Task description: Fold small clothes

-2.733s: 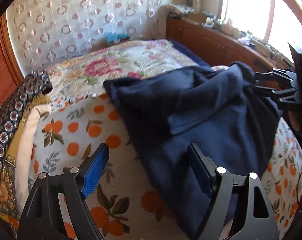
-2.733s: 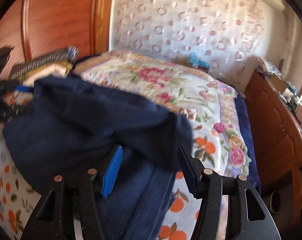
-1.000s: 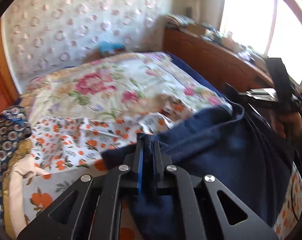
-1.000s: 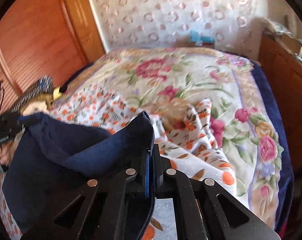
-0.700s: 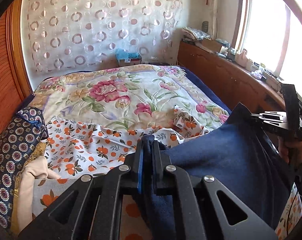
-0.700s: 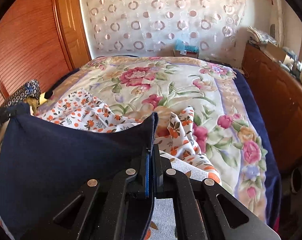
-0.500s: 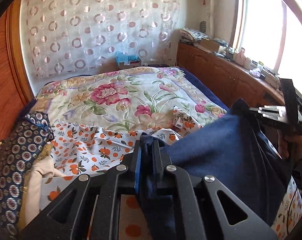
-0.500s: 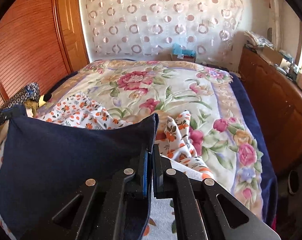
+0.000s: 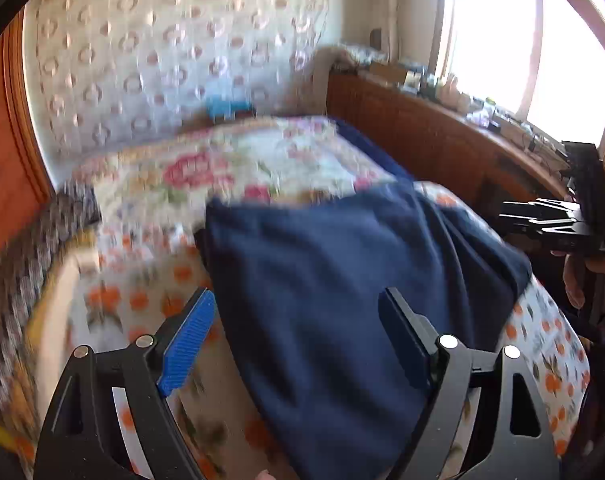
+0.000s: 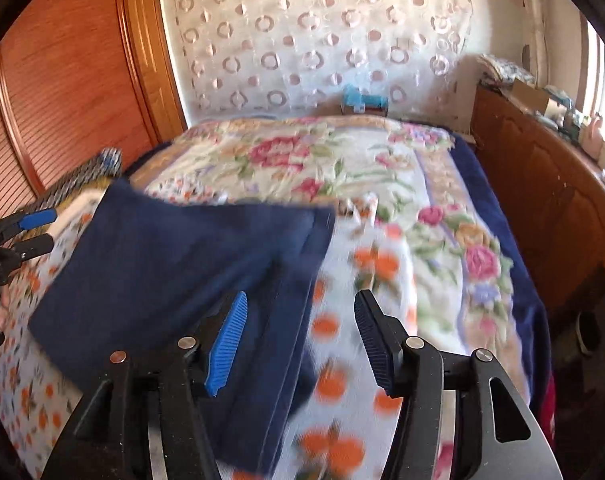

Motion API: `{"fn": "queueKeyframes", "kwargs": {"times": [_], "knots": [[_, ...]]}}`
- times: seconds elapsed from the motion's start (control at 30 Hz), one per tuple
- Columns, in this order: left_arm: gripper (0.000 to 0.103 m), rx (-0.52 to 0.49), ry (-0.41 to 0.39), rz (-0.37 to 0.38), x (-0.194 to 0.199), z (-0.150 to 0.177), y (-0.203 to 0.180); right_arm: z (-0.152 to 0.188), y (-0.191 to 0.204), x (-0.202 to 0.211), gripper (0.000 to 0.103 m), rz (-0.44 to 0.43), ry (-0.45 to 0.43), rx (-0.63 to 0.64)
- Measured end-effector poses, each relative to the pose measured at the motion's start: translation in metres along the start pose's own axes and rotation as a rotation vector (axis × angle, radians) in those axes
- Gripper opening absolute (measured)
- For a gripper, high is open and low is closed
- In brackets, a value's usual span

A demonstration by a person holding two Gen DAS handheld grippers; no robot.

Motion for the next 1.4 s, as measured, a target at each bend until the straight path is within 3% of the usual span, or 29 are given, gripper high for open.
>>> {"fn": "queueKeyframes", "kwargs": {"times": [0.17,0.33,0.4,0.63,0.7,0.73,0.77,0.8,0.83,0.9,1.2,1.4], "knots": [[0.084,0.034,0.075,0.032,-0.005,0.039,-0.01,0.033,0.011,0.0,0.058,-0.061,0.053,-0.055],[0.084,0.071,0.107,0.062,-0.003,0.068,-0.017,0.043,0.009,-0.009,0.059,-0.069,0.096,-0.083],[0.075,0.072,0.117,0.091,-0.003,0.077,-0.023,0.043,0.008,-0.015,0.059,-0.065,0.123,-0.092],[0.069,0.091,0.138,0.1,-0.008,0.092,-0.032,0.028,0.015,-0.021,0.059,-0.057,0.121,-0.086],[0.056,0.084,0.128,0.083,-0.009,0.091,-0.033,0.031,0.017,-0.023,0.058,-0.062,0.121,-0.076],[0.05,0.081,0.124,0.067,-0.009,0.089,-0.032,0.031,0.018,-0.023,0.048,-0.064,0.122,-0.066],[0.036,0.081,0.12,0.063,-0.008,0.089,-0.032,0.032,0.02,-0.024,0.04,-0.078,0.125,-0.056],[0.032,0.081,0.116,0.066,-0.008,0.089,-0.031,0.031,0.021,-0.025,0.032,-0.087,0.127,-0.052],[0.022,0.078,0.116,0.067,-0.007,0.088,-0.031,0.031,0.021,-0.024,0.018,-0.089,0.122,-0.048],[0.014,0.062,0.096,0.067,-0.002,0.084,-0.031,0.028,0.022,-0.022,0.012,-0.119,0.114,-0.041],[0.01,0.048,-0.03,0.058,0.053,0.055,-0.023,0.011,0.025,0.024,0.009,-0.137,-0.005,-0.02],[0.01,0.029,-0.063,0.05,0.089,0.068,-0.031,0.041,0.036,0.06,0.009,-0.135,-0.04,-0.002]]}}
Point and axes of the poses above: each gripper's, at about its wrist camera, not at the fingertips, and x roughly against the way its jaws point, y to its left, z to its underside, the point moved 8 cm from there along -x, roughly the way its jaws point, and after that the axes turned 9 degrees about y, right-handed, at the moved point
